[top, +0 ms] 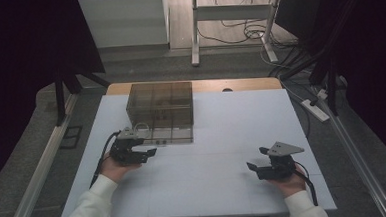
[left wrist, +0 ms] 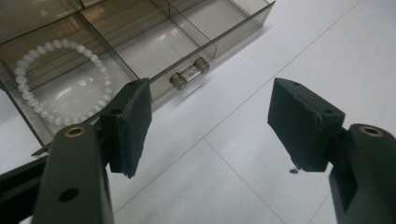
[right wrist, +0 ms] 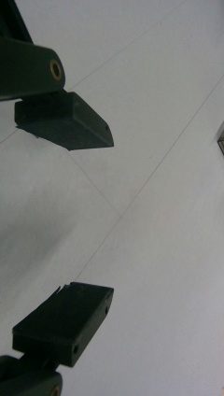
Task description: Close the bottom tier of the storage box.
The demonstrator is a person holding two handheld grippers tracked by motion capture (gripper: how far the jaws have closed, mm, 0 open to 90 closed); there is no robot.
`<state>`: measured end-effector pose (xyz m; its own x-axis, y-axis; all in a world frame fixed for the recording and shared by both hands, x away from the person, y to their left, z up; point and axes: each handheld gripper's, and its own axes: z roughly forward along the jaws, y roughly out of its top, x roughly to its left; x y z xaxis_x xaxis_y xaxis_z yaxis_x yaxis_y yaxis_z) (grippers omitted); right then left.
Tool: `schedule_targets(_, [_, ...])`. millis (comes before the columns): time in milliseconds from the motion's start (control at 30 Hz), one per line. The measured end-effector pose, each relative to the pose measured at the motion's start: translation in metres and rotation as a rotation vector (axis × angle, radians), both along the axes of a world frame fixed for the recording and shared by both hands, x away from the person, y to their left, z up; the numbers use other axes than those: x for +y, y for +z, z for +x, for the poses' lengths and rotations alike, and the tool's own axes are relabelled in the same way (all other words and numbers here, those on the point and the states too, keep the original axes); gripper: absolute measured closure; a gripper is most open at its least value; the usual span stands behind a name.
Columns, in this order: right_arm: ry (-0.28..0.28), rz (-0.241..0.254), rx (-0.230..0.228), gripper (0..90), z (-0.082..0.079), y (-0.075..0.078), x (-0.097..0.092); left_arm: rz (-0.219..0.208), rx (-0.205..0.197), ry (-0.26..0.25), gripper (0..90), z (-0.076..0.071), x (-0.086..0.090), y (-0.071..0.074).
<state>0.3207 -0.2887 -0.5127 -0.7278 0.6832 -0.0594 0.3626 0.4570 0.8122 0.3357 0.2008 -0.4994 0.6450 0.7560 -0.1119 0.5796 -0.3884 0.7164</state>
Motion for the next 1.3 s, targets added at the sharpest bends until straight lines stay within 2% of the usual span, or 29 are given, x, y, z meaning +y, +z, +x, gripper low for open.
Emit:
schedule_targets(333, [0.0,-0.004,0.001,23.3,0.0,0.0,0.0,0.026,0.025,-0.009,30.3,0.003,-0.004,-0.008])
schedule_targets(533, [0.0,-0.002,-0.001,23.3,0.0,0.0,0.0,0.036,0.037,0.011,30.0,0.006,-0.002,-0.013])
schedule_targets(767, [0.001,-0.006,0.001,23.3,0.0,-0.001,0.001,0.045,0.049,0.025,34.0,0.008,0.001,-0.019])
schedule_targets(1100, [0.002,-0.005,0.002,23.3,0.001,-0.001,0.001,0.06,0.059,0.02,37.2,0.01,0.001,-0.023])
schedule_targets(1300, [0.001,-0.005,0.002,23.3,0.001,-0.001,0.001,0.062,0.047,0.023,41.6,0.01,0.0,-0.024])
